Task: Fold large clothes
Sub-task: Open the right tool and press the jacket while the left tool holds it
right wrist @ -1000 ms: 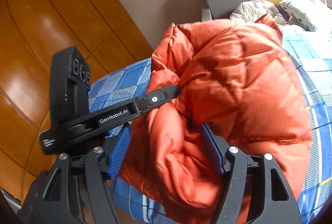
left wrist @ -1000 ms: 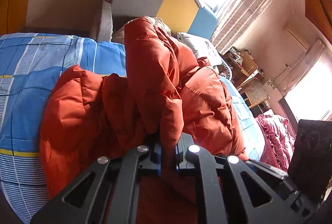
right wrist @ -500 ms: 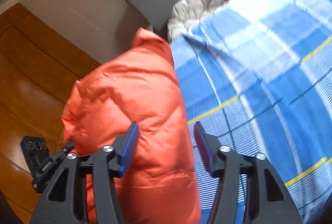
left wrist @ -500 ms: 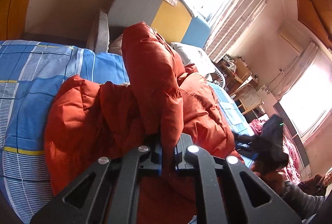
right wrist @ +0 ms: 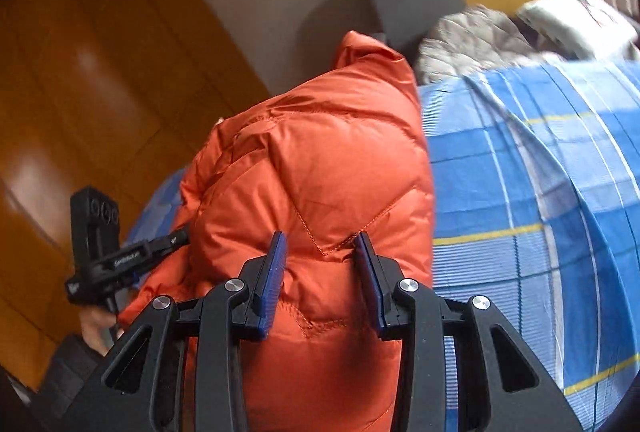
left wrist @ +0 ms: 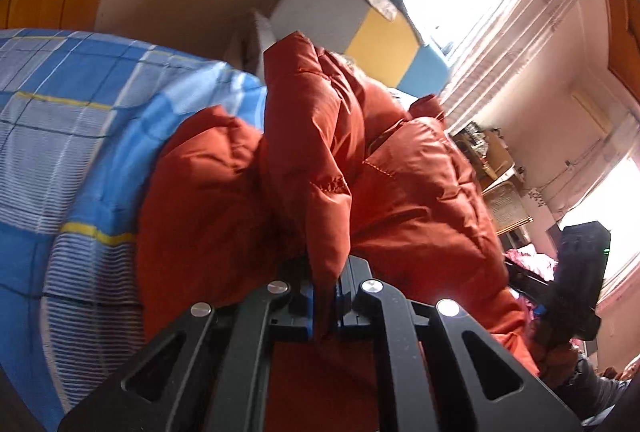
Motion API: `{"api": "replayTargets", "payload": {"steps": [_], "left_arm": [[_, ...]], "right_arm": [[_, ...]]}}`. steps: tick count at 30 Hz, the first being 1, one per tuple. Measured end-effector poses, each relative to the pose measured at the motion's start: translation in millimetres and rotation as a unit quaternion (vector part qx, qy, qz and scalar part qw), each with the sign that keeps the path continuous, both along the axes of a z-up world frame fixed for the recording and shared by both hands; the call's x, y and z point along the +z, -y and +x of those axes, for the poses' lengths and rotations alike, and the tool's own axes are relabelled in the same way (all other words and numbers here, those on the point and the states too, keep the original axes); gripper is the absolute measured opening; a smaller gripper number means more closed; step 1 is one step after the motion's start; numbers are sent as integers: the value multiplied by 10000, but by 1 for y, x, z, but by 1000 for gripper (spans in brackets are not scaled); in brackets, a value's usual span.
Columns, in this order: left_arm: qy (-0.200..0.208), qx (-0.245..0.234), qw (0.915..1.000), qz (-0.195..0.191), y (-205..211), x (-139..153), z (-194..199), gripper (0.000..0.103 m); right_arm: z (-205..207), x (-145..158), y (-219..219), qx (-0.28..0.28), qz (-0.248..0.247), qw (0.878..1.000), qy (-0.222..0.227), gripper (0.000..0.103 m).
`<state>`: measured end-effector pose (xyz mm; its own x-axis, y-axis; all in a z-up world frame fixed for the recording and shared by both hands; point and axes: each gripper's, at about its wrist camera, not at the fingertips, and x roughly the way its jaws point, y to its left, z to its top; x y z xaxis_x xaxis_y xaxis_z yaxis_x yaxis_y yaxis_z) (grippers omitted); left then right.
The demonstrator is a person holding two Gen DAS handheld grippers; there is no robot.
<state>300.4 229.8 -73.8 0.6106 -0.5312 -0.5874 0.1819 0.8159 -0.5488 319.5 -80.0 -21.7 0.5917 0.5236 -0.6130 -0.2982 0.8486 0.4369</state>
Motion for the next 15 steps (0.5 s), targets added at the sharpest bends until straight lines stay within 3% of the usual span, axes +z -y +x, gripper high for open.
{"api": "replayTargets", "payload": {"steps": [9, 15], "left_arm": [[-266, 118, 9994, 190, -18, -24, 3, 7], [-342, 326, 9984, 321, -23, -18, 4, 11]], "right_arm": [[15, -24, -45, 143, -584, 9982, -89, 37], [27, -46, -60, 114, -812, 9963, -263, 37]]}}
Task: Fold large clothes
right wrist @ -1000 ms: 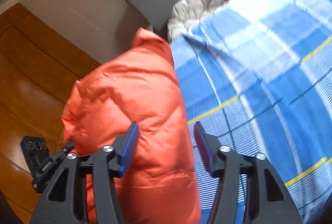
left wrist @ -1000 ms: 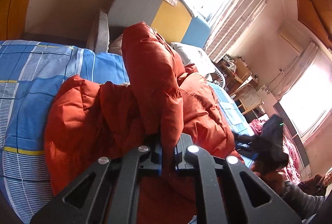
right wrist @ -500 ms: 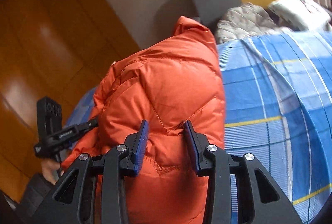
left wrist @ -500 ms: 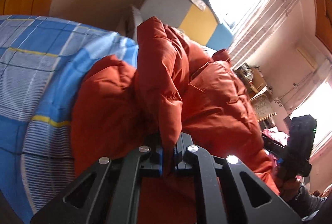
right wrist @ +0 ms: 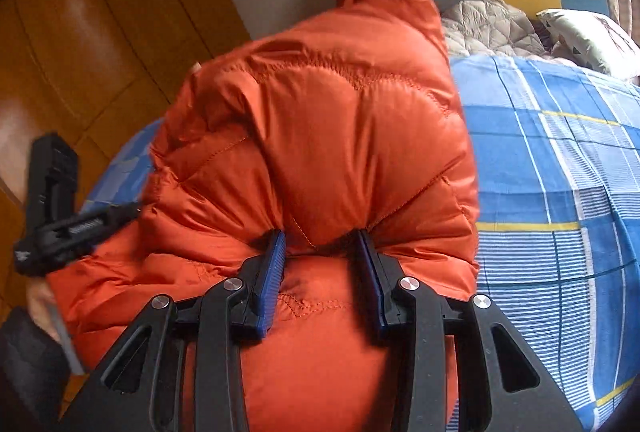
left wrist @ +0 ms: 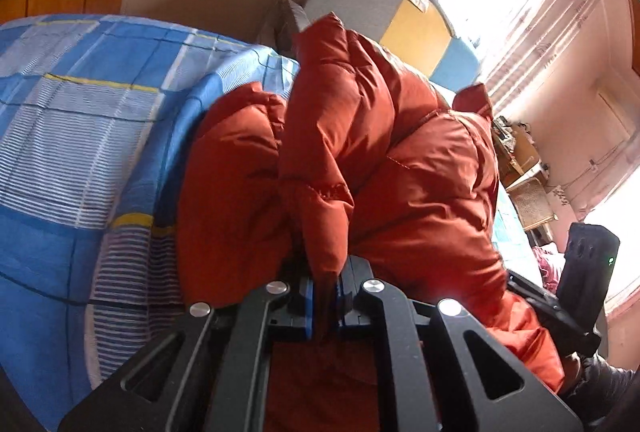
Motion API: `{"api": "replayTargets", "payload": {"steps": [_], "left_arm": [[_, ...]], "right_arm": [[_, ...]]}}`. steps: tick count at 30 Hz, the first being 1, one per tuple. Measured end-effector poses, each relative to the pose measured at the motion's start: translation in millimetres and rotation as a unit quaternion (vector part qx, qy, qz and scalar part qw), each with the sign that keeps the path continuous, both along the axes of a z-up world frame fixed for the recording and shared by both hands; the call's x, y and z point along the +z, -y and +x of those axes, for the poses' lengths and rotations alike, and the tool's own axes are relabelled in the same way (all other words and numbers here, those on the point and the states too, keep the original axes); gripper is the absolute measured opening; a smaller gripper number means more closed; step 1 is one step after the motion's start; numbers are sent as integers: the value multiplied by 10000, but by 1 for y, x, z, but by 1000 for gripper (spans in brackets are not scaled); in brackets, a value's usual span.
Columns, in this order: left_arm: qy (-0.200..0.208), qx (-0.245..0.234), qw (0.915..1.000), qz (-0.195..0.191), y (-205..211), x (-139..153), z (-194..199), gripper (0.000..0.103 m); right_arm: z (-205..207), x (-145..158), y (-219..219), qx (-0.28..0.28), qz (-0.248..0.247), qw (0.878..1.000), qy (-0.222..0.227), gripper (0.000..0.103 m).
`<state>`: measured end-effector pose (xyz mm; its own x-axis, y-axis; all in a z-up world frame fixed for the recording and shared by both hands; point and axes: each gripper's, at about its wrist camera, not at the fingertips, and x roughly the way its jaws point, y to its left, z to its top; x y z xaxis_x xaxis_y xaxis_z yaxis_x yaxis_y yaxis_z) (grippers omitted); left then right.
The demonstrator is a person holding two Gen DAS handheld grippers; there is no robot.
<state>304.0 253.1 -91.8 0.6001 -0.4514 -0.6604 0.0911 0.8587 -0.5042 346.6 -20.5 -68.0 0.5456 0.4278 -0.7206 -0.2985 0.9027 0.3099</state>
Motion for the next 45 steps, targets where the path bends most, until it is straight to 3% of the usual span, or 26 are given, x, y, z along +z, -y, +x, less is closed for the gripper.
{"api": "replayTargets", "payload": {"steps": [1, 5, 8, 11, 18, 30, 35, 45], "left_arm": [[-34, 74, 10000, -43, -1, 4, -1, 12], [201, 523, 9984, -17, -3, 34, -16, 31], [455, 711, 9963, -152, 4, 58, -28, 38], [474, 767, 9959, 8, 26, 69, -31, 40], [241, 887, 9929, 759, 66, 53, -23, 41], [289, 982, 9844, 1434, 72, 27, -15, 45], [265, 996, 9851, 1375, 68, 17, -14, 44], [404, 928, 9853, 1379, 63, 7, -17, 44]], "right_arm": [[-1, -1, 0, 0, -31, 10000, 11, 37], [-3, -1, -1, -49, -130, 9999, 49, 37], [-7, 2, -5, -147, -258, 9995, 96, 37], [-17, 8, -12, -277, -364, 9989, 135, 37], [-32, 13, -15, -375, -429, 9982, 200, 37], [-33, 23, -14, -288, -487, 9981, 263, 37], [-25, 40, -6, -145, -253, 9995, 156, 39], [22, 56, -4, -700, -307, 9961, 448, 39]]}}
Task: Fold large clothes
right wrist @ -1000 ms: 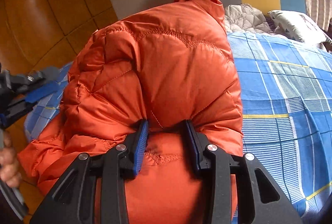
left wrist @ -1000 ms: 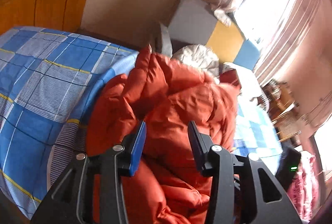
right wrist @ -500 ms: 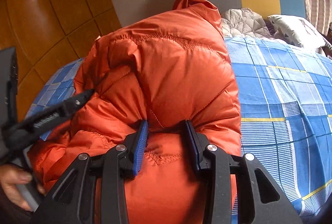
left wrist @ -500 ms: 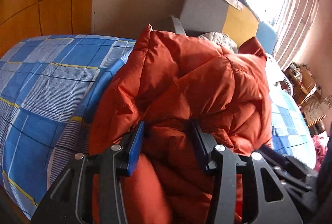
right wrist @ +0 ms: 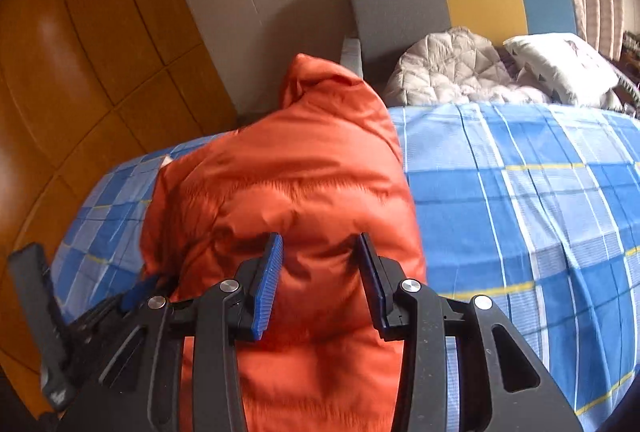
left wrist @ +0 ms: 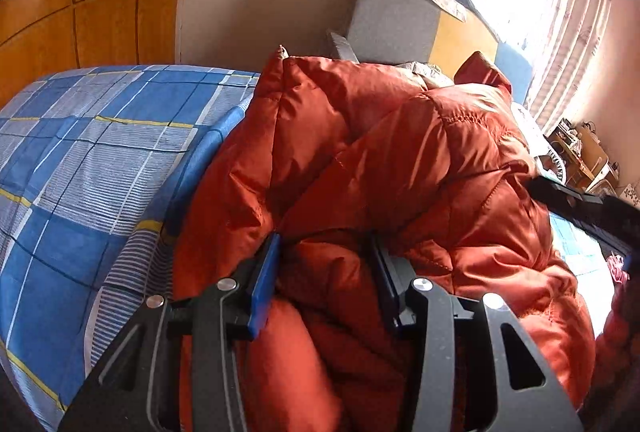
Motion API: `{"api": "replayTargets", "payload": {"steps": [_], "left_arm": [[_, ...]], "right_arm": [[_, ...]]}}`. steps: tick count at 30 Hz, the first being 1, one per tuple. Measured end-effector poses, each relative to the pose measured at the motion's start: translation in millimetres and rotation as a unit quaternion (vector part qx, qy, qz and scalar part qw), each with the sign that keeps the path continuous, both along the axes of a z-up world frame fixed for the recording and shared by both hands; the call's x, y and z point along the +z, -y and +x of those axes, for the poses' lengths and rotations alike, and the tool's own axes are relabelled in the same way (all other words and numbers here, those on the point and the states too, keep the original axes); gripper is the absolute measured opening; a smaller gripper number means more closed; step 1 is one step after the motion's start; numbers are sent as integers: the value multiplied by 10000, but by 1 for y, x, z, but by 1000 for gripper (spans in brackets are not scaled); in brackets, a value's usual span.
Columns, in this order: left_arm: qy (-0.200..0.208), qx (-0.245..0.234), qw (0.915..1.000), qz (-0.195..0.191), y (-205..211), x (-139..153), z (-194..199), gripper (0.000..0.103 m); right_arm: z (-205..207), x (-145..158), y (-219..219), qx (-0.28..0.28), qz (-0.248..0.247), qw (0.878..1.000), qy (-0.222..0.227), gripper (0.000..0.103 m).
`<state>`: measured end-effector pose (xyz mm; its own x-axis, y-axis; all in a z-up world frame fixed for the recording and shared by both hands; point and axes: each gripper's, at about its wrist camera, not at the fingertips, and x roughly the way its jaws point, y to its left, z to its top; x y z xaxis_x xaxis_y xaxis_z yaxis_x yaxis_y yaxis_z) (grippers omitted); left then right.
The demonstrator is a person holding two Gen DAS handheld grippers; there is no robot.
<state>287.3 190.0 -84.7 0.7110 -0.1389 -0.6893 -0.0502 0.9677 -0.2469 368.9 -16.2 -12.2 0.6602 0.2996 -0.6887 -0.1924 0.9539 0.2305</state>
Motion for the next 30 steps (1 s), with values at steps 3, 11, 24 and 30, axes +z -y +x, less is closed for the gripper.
{"api": "replayTargets", "payload": {"steps": [3, 11, 24, 30], "left_arm": [[14, -31, 10000, -44, -2, -3, 0, 43], [54, -58, 9999, -81, -6, -14, 2, 43], [65, 102, 9999, 5, -1, -13, -3, 42], [145, 223, 9996, 42, -1, -8, -9, 43]], "right_arm": [[7, -6, -9, 20, -182, 9998, -19, 40], [17, -32, -25, 101, -652, 9976, -199, 42], [8, -29, -5, 120, -255, 9991, -319, 67], [-4, -37, 42, -3, 362, 9969, -697, 92]]}}
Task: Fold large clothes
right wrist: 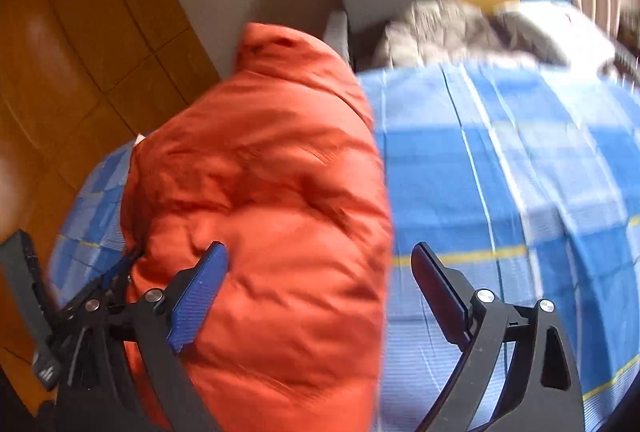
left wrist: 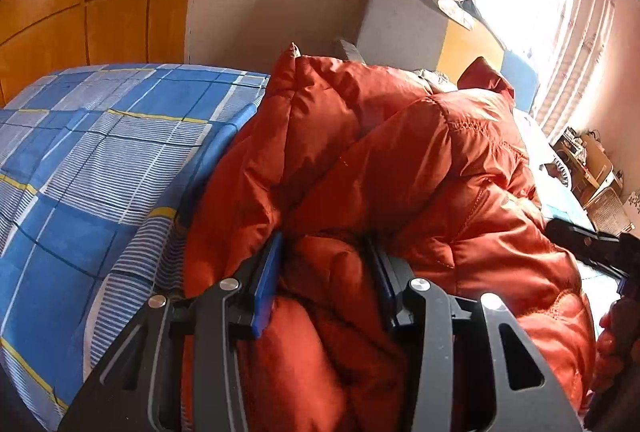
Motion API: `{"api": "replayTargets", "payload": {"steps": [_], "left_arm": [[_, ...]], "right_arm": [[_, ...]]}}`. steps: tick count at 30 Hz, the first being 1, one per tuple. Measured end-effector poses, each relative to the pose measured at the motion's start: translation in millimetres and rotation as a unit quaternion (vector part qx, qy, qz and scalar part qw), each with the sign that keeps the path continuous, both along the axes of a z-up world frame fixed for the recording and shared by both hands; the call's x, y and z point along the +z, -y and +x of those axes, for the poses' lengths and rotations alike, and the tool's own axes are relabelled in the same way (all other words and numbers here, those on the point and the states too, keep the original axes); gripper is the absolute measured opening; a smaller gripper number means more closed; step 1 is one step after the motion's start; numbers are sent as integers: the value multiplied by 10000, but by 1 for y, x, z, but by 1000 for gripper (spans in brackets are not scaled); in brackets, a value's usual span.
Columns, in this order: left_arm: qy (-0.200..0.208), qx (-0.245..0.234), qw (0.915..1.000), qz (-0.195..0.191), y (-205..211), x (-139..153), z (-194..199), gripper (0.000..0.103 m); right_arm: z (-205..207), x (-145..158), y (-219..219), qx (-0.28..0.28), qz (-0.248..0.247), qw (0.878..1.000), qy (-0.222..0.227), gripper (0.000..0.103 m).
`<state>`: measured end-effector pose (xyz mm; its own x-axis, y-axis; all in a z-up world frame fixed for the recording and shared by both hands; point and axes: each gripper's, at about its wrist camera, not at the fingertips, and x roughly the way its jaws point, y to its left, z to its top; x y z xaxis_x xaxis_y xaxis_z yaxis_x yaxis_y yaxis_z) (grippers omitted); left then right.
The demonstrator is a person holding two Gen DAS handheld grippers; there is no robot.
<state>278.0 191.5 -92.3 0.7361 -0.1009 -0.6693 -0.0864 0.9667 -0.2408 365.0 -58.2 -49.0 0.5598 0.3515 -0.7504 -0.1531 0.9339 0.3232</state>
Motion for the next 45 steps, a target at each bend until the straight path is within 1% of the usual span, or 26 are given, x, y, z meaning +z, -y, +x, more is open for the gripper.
{"api": "replayTargets", "payload": {"steps": [4, 7, 8, 10, 13, 15, 16, 17, 18, 19, 20, 21, 22, 23, 24, 26, 28, 29, 32, 35, 36, 41, 43, 45], "left_arm": [[-4, 39, 10000, 89, 3, 3, -2, 44], [-12, 12, 10000, 37, 0, 1, -4, 45], [-20, -9, 10000, -14, -3, 0, -4, 45], [-47, -81, 9999, -130, -8, -3, -3, 46], [-52, -141, 9992, -378, -17, -10, 0, 46], [-40, -157, 9991, -389, -17, -12, 1, 46], [-34, -163, 9990, -407, -17, -12, 2, 46], [-24, -162, 9989, -434, -18, -13, 3, 45], [7, -168, 9988, -454, -18, -13, 2, 44], [39, -186, 9987, -482, -18, -14, 2, 42], [65, -218, 9981, -579, -19, -14, 2, 37], [81, -222, 9975, -663, -20, -13, 2, 31], [117, -255, 9972, -697, -19, -11, 1, 28], [144, -282, 9971, -698, -18, -9, 0, 23], [185, -307, 9968, -713, -16, -6, -1, 20], [270, -341, 9950, -893, -17, 0, -1, 17], [379, -377, 9921, -1132, -17, 7, -2, 15], [426, -412, 9914, -1170, -15, 11, -3, 13], [603, -644, 9888, -1206, 3, 29, 1, 11], [699, -916, 9860, -1204, 30, 43, 9, 11], [715, -1028, 9851, -1177, 43, 48, 12, 11], [653, -1598, 9782, -1158, 115, 60, 34, 11], [556, -1823, 9756, -1089, 148, 60, 43, 10], [369, -2066, 9726, -996, 186, 54, 54, 10]], "right_arm": [[1, -19, 21, 184, 721, 9964, -408, 92], [0, -31, 20, 403, 1113, 9912, -599, 91], [1, -33, 19, 459, 1189, 9898, -643, 90], [4, -41, 17, 631, 1500, 9836, -775, 88], [11, -47, 9, 752, 1741, 9781, -856, 87], [19, -53, 6, 858, 1914, 9735, -916, 83], [23, -55, 6, 902, 2002, 9711, -940, 79], [25, -57, 6, 964, 2077, 9688, -951, 72], [27, -55, 3, 1059, 2055, 9687, -902, 69], [26, -52, 1, 1129, 2015, 9693, -845, 61], [25, -48, -2, 1219, 1963, 9699, -765, 54], [25, -43, -4, 1283, 1930, 9702, -705, 51], [25, -39, -3, 1324, 1916, 9702, -663, 45], [25, -33, -5, 1377, 1889, 9705, -592, 42], [23, -28, -7, 1416, 1854, 9709, -534, 40], [23, -12, -10, 1548, 1776, 9713, -340, 36], [24, 2, -10, 1658, 1725, 9708, -156, 34], [22, 11, -9, 1711, 1704, 9704, -48, 33], [17, 34, 7, 1736, 1653, 9706, 227, 32], [4, 50, 31, 1580, 1605, 9732, 459, 32], [2, 53, 39, 1532, 1585, 9741, 506, 32], [-11, 64, 119, 1017, 1433, 9816, 739, 32], [-15, 63, 146, 832, 1343, 9844, 773, 32], [-18, 56, 177, 586, 1233, 9879, 736, 32]]}}
